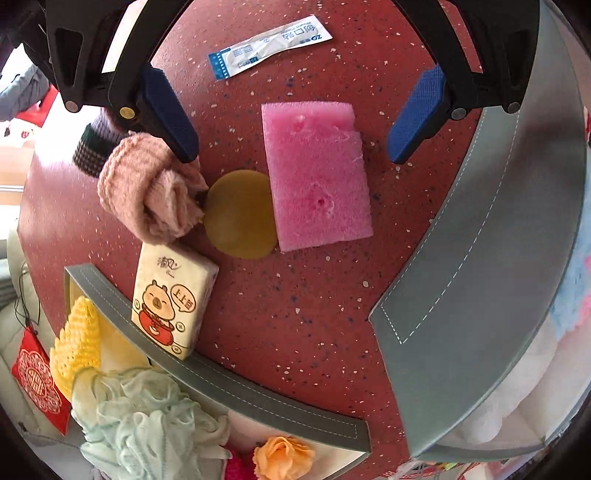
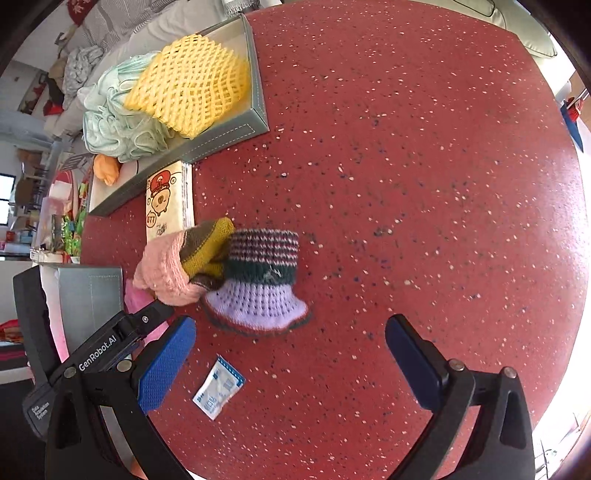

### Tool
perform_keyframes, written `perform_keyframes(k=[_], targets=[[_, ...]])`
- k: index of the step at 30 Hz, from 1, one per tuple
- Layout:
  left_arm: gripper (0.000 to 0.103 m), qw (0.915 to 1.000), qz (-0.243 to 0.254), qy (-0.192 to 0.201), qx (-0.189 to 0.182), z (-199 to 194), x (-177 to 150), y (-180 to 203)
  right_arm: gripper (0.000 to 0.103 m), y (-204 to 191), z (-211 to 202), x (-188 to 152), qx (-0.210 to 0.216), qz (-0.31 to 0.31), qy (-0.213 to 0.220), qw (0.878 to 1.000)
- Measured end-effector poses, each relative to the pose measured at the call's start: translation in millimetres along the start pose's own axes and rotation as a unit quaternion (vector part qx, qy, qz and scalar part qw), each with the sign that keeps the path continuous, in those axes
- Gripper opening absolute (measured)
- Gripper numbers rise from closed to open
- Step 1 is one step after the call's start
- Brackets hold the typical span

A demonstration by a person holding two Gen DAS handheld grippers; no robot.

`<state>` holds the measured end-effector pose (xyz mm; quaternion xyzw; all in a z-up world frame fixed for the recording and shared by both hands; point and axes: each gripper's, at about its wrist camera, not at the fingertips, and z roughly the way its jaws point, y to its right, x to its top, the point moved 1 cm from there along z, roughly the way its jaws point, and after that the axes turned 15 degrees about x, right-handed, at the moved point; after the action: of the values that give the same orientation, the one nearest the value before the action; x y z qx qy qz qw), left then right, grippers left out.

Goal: Organize soft objects
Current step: 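Grasp the striped purple-green knit hat with the right tool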

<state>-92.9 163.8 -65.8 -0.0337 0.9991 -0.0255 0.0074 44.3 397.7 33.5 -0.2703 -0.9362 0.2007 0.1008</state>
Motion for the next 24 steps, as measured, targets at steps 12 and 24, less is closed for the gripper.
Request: perform_keyframes(k=[12, 24], targets=[[0.092, 0.9998, 0.003, -0.014, 0.016, 10, 13, 1, 0.049, 1, 35, 5, 0.035, 0.016, -0.020, 0.999], [0.053, 0.9740, 0.212, 0.064, 0.048, -9, -59, 37, 0.049, 36, 4, -44, 0.029, 0.022, -0.039, 0.999]])
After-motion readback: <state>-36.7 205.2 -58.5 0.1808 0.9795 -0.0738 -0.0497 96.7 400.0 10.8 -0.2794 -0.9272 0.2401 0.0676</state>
